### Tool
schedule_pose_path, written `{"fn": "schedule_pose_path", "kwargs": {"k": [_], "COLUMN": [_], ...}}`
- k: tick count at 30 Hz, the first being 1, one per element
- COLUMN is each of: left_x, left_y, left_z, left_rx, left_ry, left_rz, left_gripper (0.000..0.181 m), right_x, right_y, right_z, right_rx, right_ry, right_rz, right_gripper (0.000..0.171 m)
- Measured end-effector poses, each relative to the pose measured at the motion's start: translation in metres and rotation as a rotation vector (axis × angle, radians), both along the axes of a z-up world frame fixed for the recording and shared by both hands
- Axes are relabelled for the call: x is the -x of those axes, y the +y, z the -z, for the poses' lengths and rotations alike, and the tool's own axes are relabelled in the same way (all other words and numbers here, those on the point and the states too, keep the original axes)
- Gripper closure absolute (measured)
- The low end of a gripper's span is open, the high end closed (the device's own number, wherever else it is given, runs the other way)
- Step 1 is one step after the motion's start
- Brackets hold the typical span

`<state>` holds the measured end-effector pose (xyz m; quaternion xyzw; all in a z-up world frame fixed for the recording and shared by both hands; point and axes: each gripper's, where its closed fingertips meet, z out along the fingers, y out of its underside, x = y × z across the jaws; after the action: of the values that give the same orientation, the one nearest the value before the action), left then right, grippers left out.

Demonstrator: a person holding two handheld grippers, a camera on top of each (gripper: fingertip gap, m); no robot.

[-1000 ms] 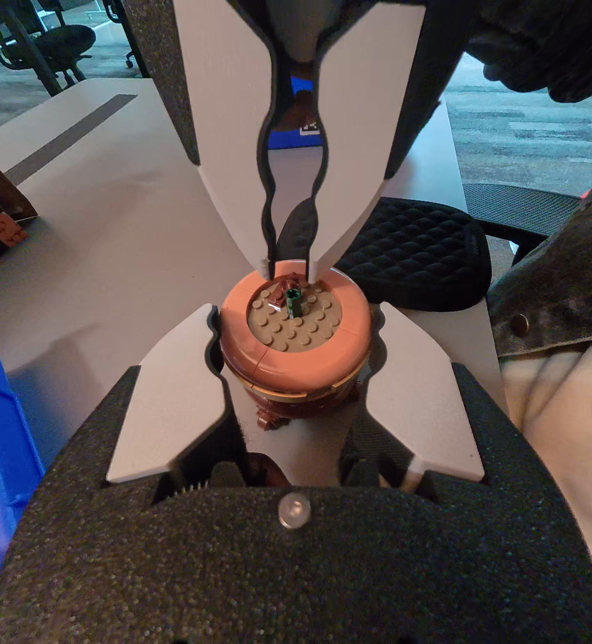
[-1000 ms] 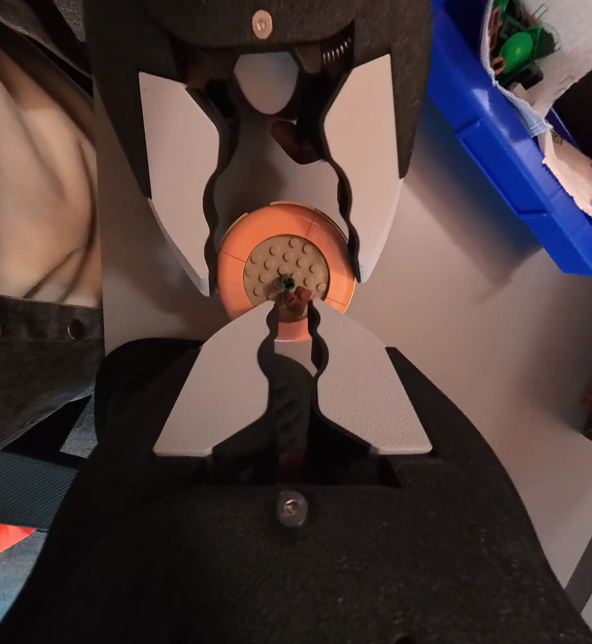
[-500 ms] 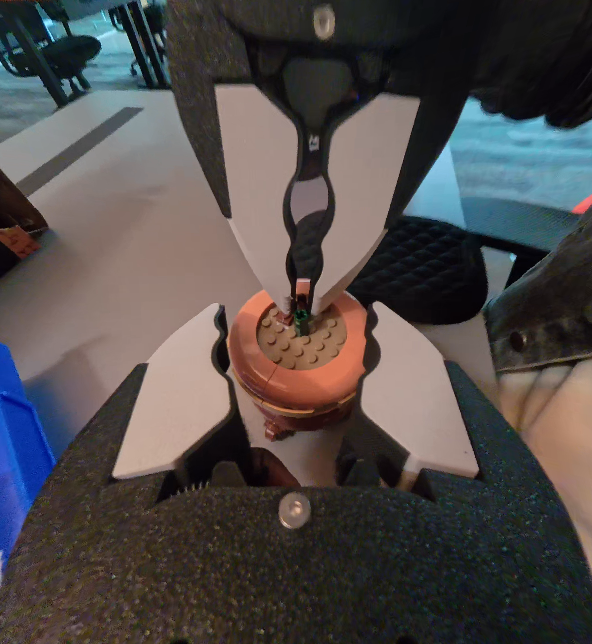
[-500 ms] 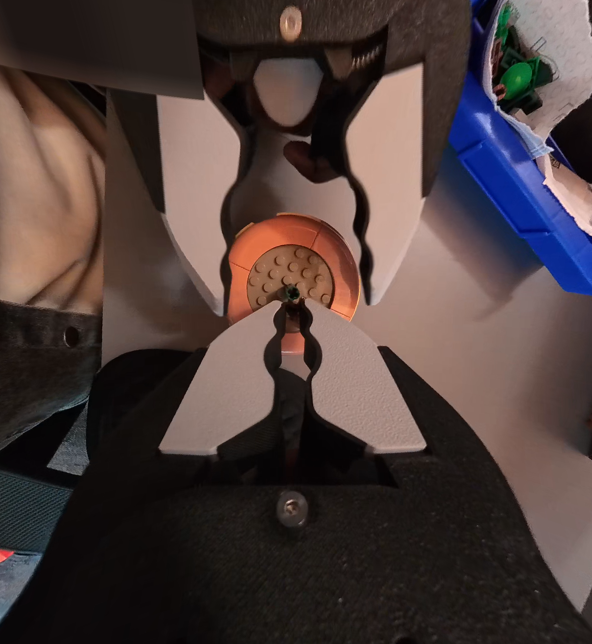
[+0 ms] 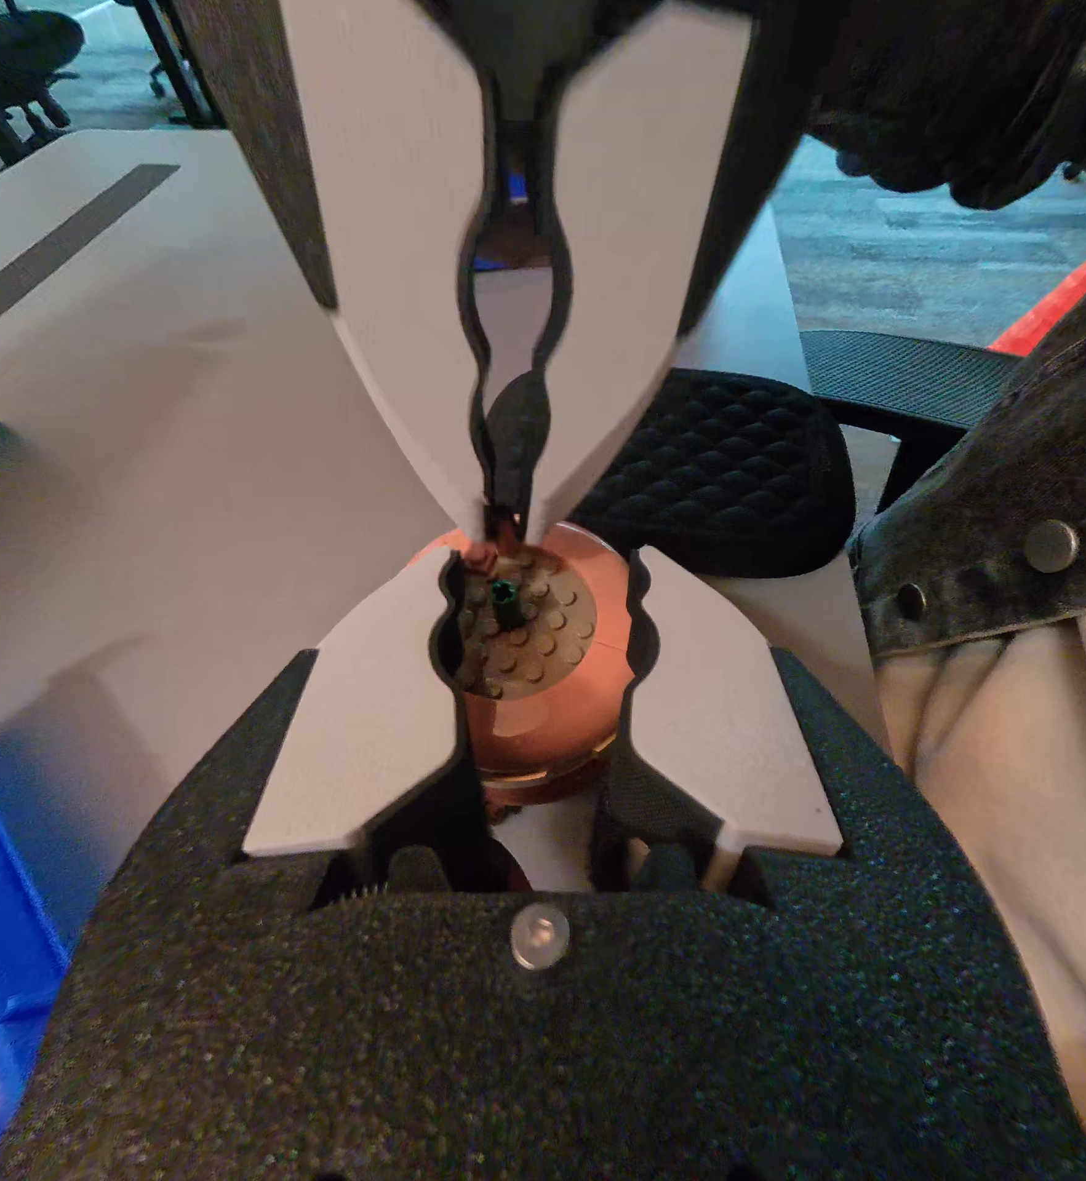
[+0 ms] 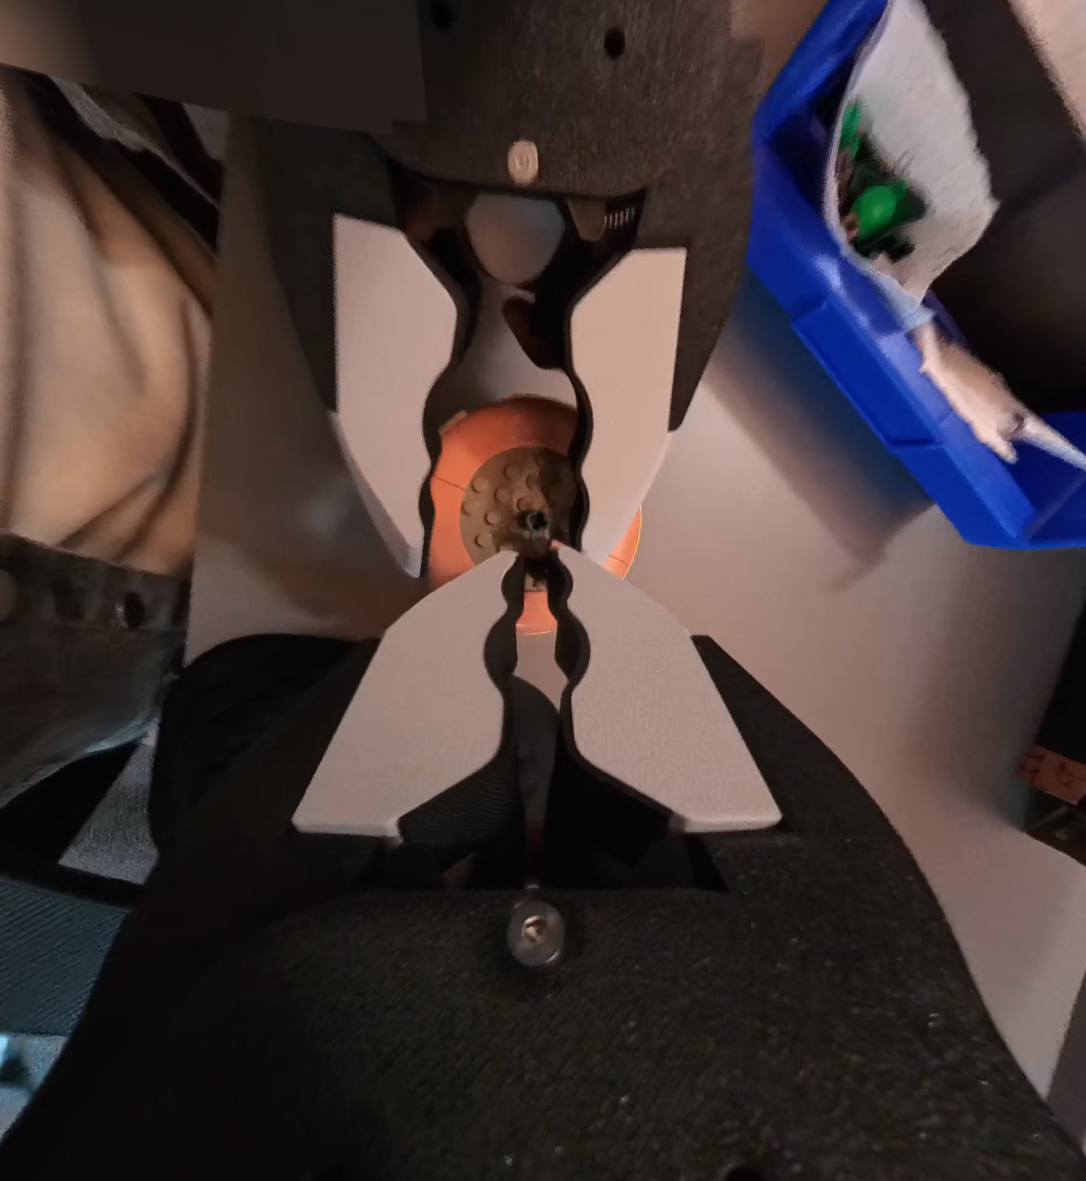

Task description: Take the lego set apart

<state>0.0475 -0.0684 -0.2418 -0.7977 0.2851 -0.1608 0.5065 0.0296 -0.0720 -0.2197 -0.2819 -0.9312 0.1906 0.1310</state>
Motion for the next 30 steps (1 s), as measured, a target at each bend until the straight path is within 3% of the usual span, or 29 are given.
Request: {"fn": "schedule_pose_path", "kwargs": {"k": [4,8,12,18,23,26,28,30], "left_x": [-0.002,-0.001,0.004,0.023,0.026,0.036,0.041,0.042], "left_y": [-0.001,-0.001,-0.005,-0.018,-0.024,-0.028,-0.029,-0.027], "left_z": [0.001,0.0,-0.012,-0.03,-0.066,-0.098,-0.102,-0.104], "left_rx": [0.036,0.018,-0.017,-0.1,-0.289,-0.32,-0.28,-0.25], "left_ry": [-0.013,-0.035,-0.117,-0.181,-0.306,-0.597,-0.691,-0.731], "left_rz": [0.012,0.012,-0.029,-0.113,-0.116,-0.09,-0.089,-0.108], "left_gripper": [0.136,0.135,0.11,0.112,0.13,0.15,0.153,0.156], "right_x": [-0.005,-0.007,-0.001,0.002,-0.001,0.0,0.001,0.006], "right_y": [0.015,0.014,0.006,0.0,-0.001,-0.006,-0.014,-0.017], "right_z": [-0.032,-0.019,-0.027,-0.059,-0.081,-0.089,-0.097,-0.095], "right_rx": [0.005,0.067,0.267,0.551,0.753,0.617,0.376,0.071], "right_ry": [0.07,0.068,0.136,0.219,0.299,0.504,0.698,0.764], "right_rz": [0.039,0.065,0.07,0.047,-0.005,-0.146,-0.268,-0.345], "right_gripper": [0.165,0.165,0.165,0.165,0.165,0.165,0.165,0.165]}}
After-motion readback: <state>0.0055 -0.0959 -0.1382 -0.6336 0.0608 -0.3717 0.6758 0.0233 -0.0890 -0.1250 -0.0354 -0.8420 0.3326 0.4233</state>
